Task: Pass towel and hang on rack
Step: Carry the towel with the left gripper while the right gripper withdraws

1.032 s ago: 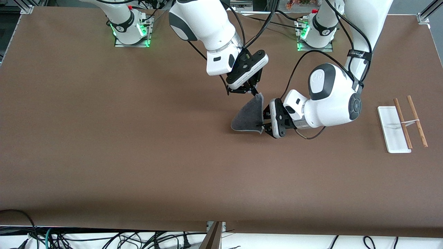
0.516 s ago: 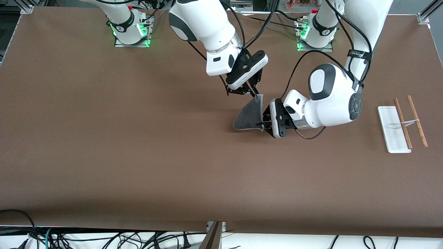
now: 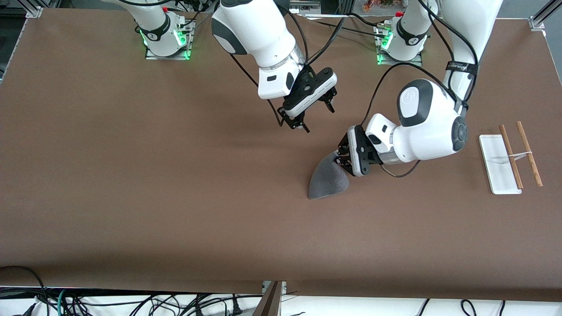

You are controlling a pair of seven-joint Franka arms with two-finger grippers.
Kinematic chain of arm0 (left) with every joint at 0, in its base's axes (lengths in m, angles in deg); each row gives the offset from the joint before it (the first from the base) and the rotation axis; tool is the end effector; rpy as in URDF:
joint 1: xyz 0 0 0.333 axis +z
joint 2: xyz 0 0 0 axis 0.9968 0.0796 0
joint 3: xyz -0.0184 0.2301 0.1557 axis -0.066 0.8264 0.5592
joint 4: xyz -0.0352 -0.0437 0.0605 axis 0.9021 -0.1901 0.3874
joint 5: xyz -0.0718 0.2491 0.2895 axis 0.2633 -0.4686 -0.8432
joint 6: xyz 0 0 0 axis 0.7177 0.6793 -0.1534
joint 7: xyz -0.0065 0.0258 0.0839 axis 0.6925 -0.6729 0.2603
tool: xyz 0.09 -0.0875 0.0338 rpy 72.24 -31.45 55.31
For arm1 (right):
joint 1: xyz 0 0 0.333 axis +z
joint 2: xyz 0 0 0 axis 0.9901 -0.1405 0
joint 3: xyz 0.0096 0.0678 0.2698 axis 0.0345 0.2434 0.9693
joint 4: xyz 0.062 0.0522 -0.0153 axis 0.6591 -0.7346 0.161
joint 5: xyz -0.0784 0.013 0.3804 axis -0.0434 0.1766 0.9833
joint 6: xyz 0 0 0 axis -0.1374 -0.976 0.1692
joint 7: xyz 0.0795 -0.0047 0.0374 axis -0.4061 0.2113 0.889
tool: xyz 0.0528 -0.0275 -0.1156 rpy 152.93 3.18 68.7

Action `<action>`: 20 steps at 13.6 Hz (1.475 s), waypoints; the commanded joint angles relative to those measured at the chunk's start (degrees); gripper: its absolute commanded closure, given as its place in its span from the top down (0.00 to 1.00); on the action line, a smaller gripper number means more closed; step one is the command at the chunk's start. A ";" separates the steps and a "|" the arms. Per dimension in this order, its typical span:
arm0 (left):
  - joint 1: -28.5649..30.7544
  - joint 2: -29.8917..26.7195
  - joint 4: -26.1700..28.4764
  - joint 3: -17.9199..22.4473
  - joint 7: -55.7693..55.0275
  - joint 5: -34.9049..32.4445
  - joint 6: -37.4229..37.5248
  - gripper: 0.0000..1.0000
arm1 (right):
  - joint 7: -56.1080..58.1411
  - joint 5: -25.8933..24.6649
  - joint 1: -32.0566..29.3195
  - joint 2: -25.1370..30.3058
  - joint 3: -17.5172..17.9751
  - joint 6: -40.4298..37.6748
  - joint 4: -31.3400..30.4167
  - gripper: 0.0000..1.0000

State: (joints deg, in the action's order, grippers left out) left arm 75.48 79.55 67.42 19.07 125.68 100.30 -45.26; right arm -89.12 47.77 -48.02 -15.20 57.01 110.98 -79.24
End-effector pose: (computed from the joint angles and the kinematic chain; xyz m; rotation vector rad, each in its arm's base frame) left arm 0.6058 -0.2430 0.3254 2.0096 -1.5829 0.3943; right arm 0.5075 0.5336 0.4739 -2.6040 -0.7631 -0.5643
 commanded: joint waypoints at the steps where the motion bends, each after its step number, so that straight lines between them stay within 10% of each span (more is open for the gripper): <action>1: 4.32 -1.40 -2.70 -0.09 1.22 -4.99 6.75 0.00 | -0.56 0.18 -3.30 0.08 0.24 -4.43 1.23 1.00; 8: 22.32 -0.97 -19.23 -0.09 1.22 -19.34 27.16 0.00 | 0.05 0.27 -15.16 1.92 -4.85 -21.82 1.06 1.00; 20: 51.87 7.90 -20.30 1.74 8.77 -26.46 26.91 0.00 | 7.79 -1.31 -33.19 15.19 -11.00 -40.81 -3.42 1.00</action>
State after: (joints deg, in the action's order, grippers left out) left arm 125.69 85.56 48.94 20.61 132.24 75.26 -18.97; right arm -82.79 47.10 -79.37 -3.66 45.92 72.62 -79.76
